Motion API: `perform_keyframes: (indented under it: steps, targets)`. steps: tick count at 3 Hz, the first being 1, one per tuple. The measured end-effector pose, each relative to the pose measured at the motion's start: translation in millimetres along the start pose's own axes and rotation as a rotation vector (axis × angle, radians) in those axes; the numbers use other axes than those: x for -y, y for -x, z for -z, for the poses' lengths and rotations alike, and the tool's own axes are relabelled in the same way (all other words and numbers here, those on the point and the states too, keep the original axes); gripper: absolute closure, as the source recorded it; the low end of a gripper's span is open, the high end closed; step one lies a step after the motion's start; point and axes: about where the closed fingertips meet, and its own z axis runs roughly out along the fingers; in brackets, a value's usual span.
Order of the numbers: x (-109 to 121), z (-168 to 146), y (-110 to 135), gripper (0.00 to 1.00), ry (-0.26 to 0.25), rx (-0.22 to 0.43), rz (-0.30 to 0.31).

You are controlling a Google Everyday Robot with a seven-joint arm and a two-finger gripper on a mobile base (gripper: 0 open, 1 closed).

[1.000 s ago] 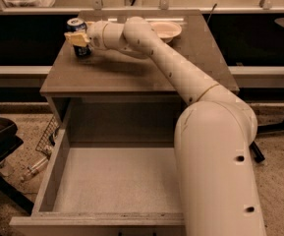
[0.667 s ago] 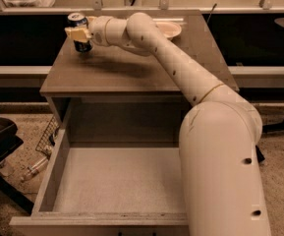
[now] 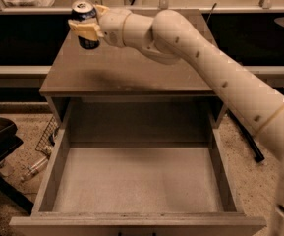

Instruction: Place pepsi can into top drawer

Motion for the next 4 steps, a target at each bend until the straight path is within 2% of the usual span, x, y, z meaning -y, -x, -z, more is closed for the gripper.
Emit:
perform_keyframes:
  steps: [1, 2, 3, 4]
  targets:
    - [-62.0, 57.5, -9.6, 1.00, 0.103, -0.040, -0.014]
    - [-104.3, 136.2, -32.4, 1.00, 0.183, -0.103, -0.072]
    - [-127.9, 204.2, -51.7, 1.00, 0.241, -0.133, -0.105]
    - [-128.0, 204.1, -51.7, 1.00, 0.241, -0.133, -0.105]
